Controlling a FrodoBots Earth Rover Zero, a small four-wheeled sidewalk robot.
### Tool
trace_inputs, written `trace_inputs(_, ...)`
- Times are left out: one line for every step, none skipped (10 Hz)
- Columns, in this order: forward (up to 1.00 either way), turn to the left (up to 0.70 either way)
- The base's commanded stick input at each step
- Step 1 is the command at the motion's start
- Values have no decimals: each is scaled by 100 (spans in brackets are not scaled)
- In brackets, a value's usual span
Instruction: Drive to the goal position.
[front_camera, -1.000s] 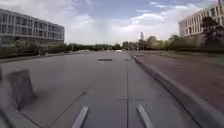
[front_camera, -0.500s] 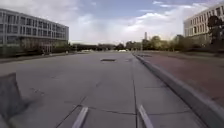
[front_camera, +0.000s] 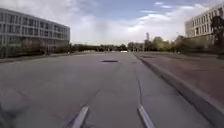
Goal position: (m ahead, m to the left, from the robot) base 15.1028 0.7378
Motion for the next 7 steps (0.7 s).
trace_inputs(70,0)
trace_inputs(70,0)
trace_inputs(70,0)
trace_inputs(70,0)
trace_inputs(70,-14)
trace_inputs(70,-14)
trace_inputs(70,-14)
